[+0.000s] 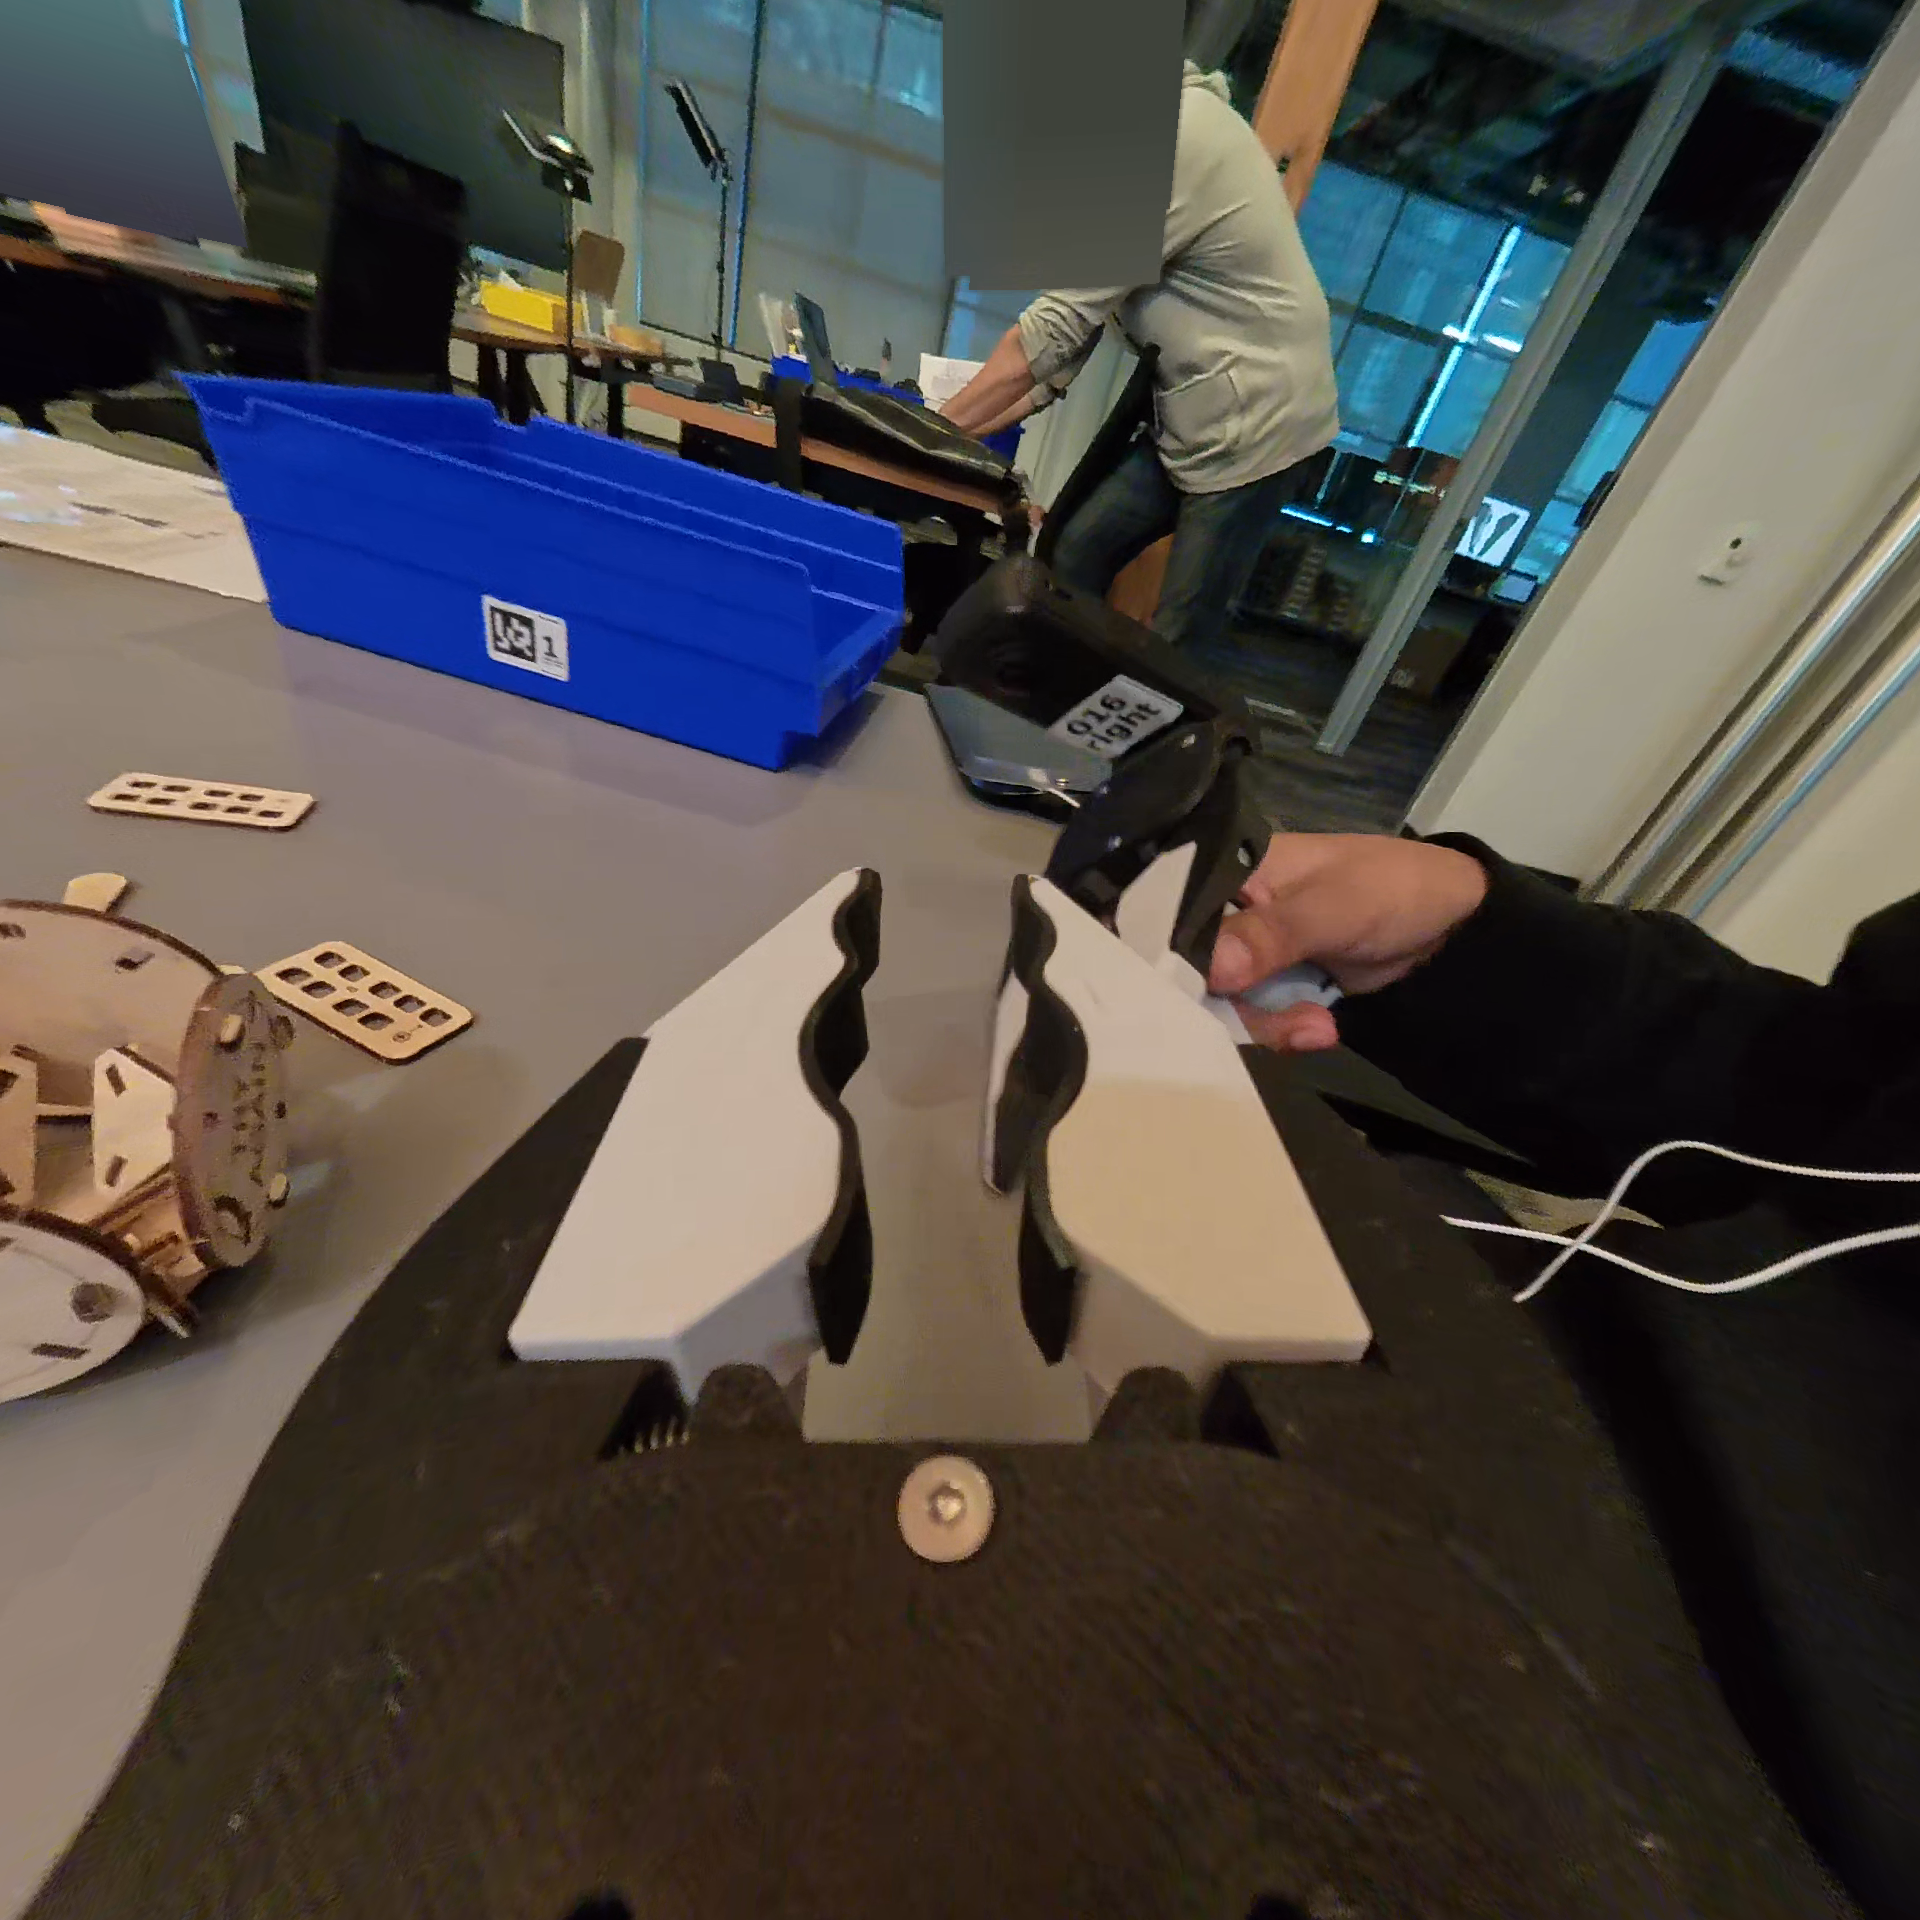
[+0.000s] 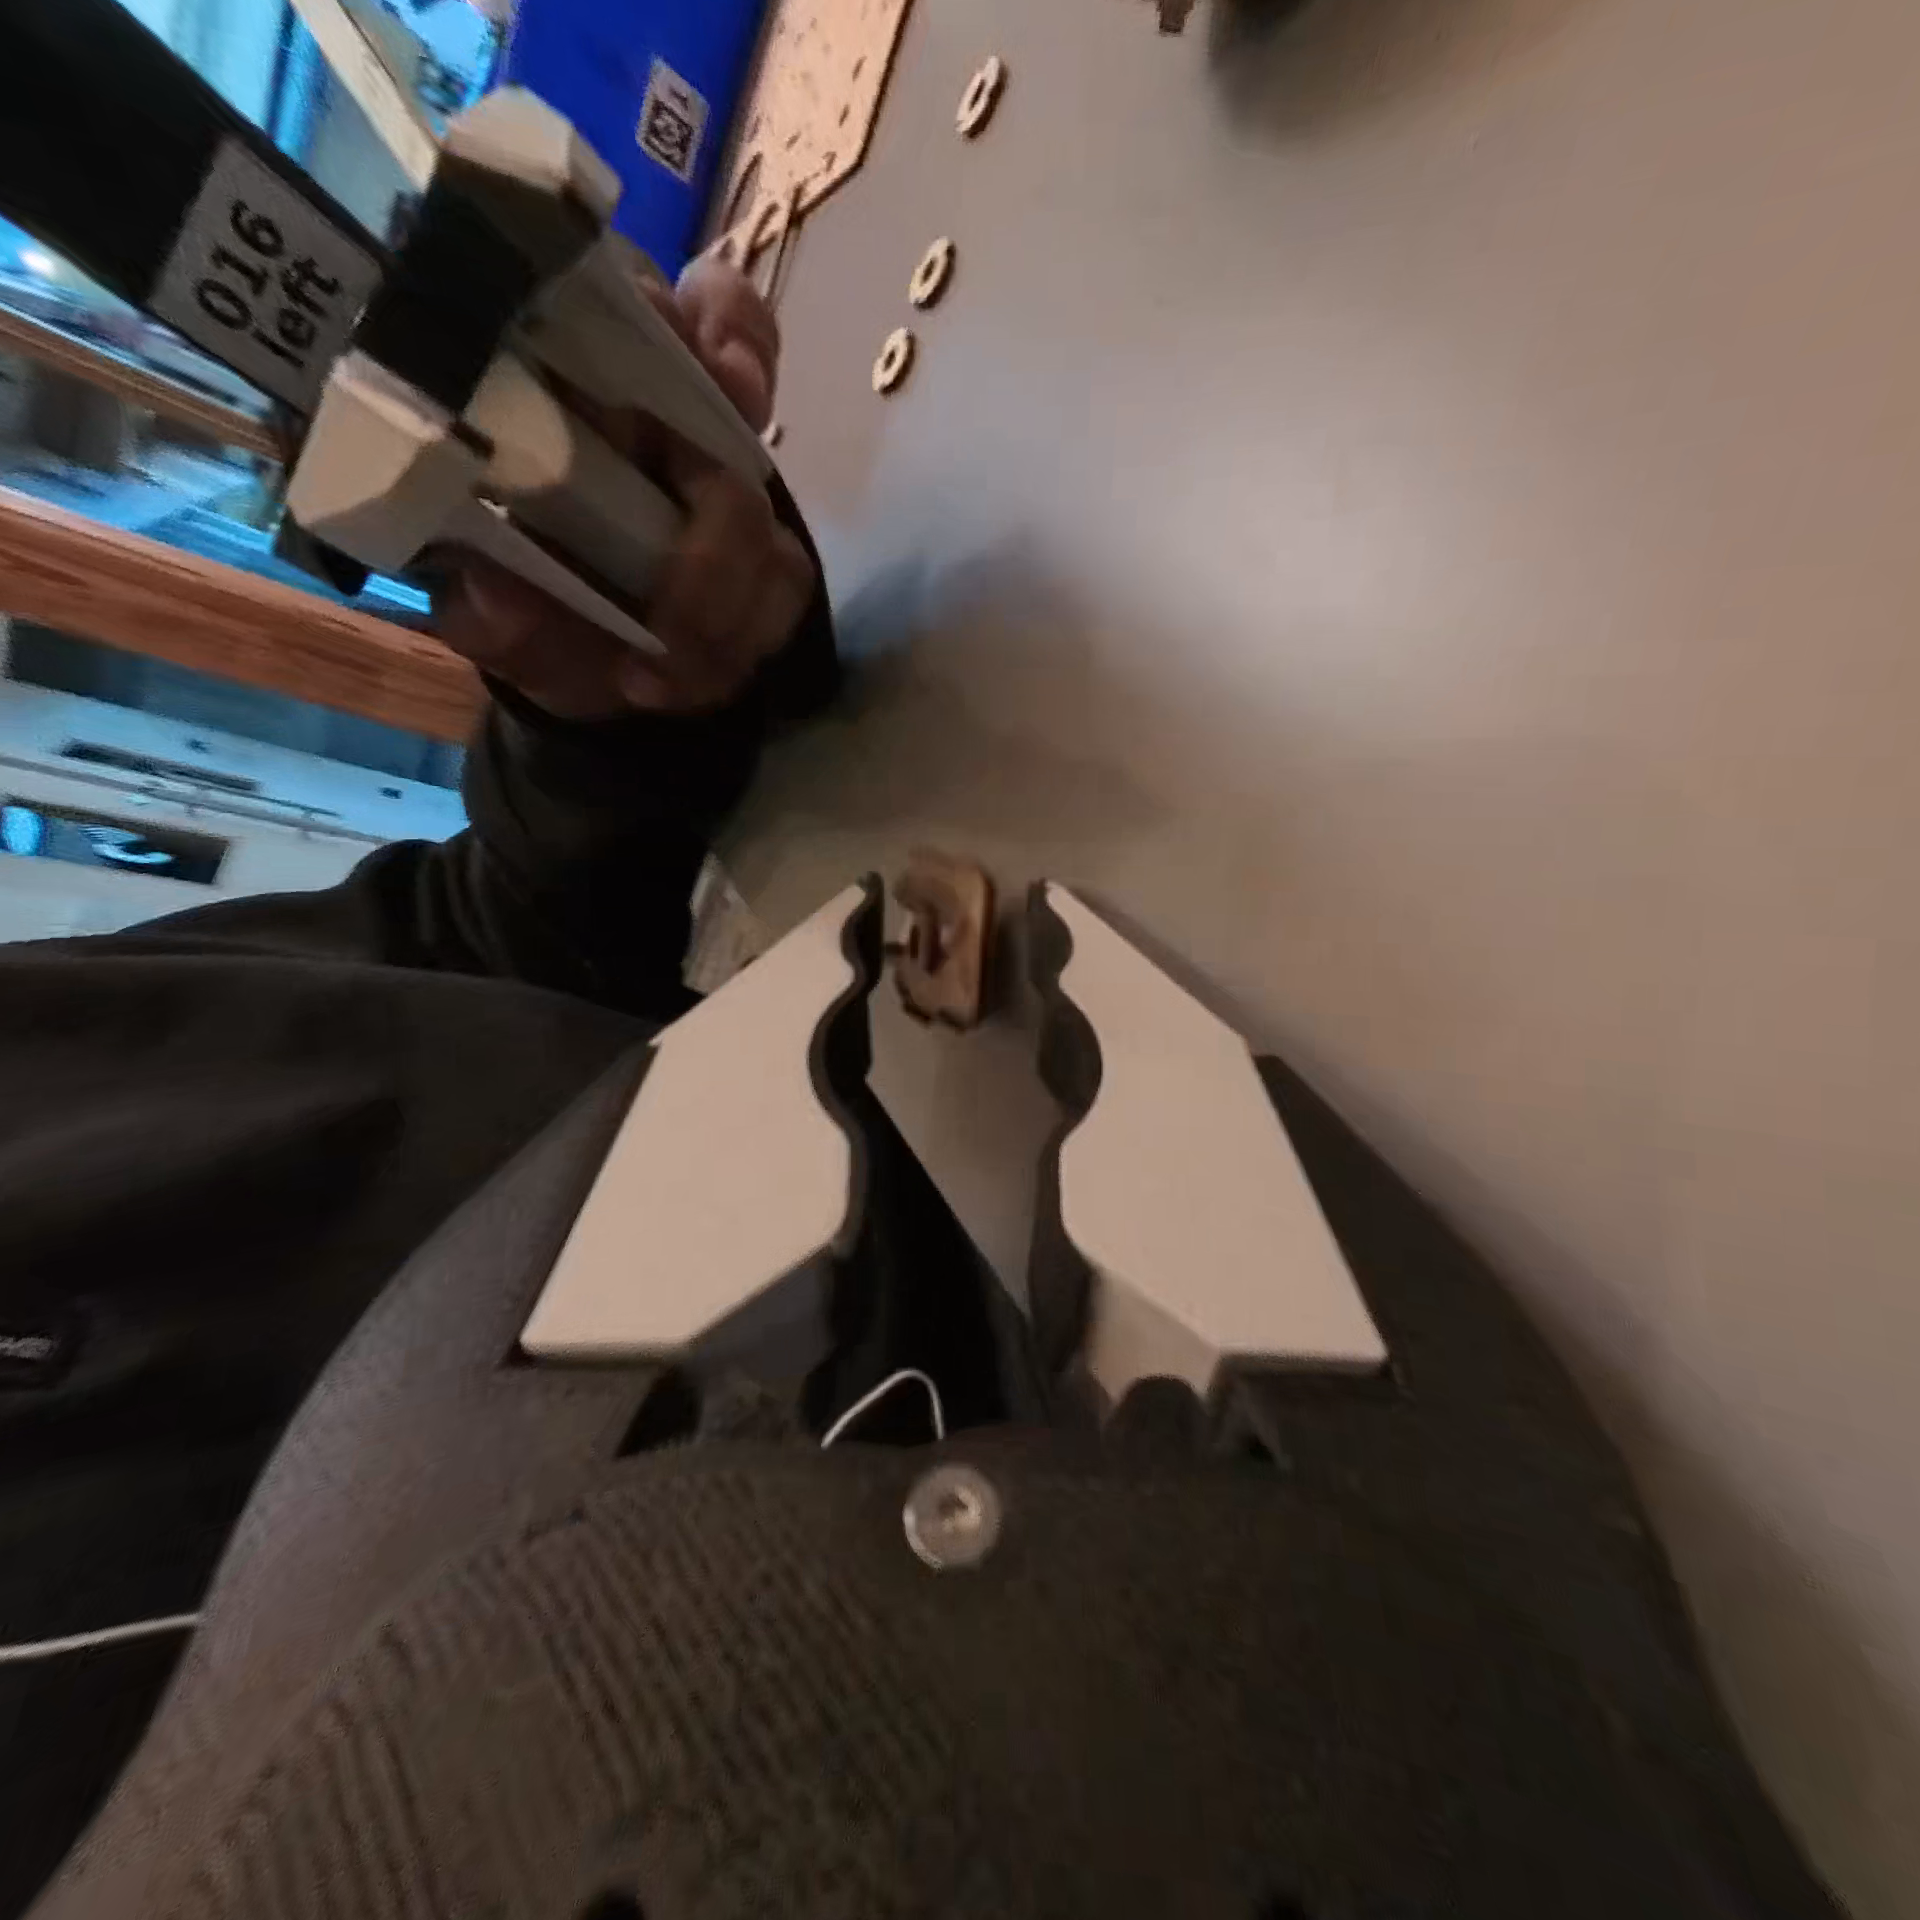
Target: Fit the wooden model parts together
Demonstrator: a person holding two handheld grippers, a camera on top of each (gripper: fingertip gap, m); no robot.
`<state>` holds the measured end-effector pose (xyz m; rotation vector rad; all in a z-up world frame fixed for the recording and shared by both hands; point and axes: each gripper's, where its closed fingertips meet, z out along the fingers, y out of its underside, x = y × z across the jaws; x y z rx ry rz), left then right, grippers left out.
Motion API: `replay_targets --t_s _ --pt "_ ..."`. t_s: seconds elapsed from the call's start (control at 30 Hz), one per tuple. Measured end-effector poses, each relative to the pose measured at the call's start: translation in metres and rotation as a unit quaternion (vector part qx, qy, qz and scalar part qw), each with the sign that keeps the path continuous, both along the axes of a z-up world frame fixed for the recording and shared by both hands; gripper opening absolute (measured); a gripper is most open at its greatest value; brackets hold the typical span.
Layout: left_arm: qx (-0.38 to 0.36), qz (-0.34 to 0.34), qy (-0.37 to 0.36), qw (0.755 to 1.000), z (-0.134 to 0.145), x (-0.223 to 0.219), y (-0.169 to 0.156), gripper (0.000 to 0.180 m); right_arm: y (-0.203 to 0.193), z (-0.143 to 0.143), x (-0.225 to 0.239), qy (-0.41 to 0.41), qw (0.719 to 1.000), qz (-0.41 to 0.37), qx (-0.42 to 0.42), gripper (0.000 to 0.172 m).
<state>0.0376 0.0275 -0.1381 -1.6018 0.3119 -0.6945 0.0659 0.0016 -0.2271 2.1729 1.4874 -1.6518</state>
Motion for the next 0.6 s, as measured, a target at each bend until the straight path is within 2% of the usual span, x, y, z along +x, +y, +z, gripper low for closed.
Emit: replay_targets --t_s 0.13,0.2,0.27,0.37,0.43,0.5,0.57,0.6 --pt "-0.016 -0.017 0.000 1.000 -0.004 0.005 0.000 0.022 0.040 0.002 0.006 0.004 0.996 -0.072 0.052 0.037" --pt "-0.012 -0.017 0.002 1.000 -0.003 0.006 -0.001 0.022 0.053 0.009 0.012 0.013 0.993 -0.086 0.083 0.048" --pt "-0.010 -0.019 0.002 1.000 -0.002 0.006 -0.001 0.021 0.054 0.029 0.011 0.057 0.989 -0.079 0.110 0.058" --pt "-0.009 -0.020 0.012 1.000 -0.003 0.008 -0.003 0.018 0.048 0.060 0.007 0.131 0.975 -0.069 0.165 0.052" --pt "-0.019 -0.007 0.028 0.999 -0.006 0.008 -0.005 0.019 0.058 0.074 0.003 0.167 0.953 -0.099 0.234 0.052" --pt "-0.039 0.002 0.046 0.998 -0.010 0.014 -0.014 0.020 0.071 0.096 0.002 0.223 0.917 -0.159 0.291 0.056" --pt "-0.074 0.018 0.075 0.994 -0.020 0.020 -0.023 0.020 0.078 0.130 0.002 0.314 0.868 -0.241 0.300 0.057" --pt "-0.104 0.023 0.106 0.989 -0.030 0.023 -0.027 0.020 0.077 0.145 0.002 0.352 0.847 -0.276 0.286 0.048"
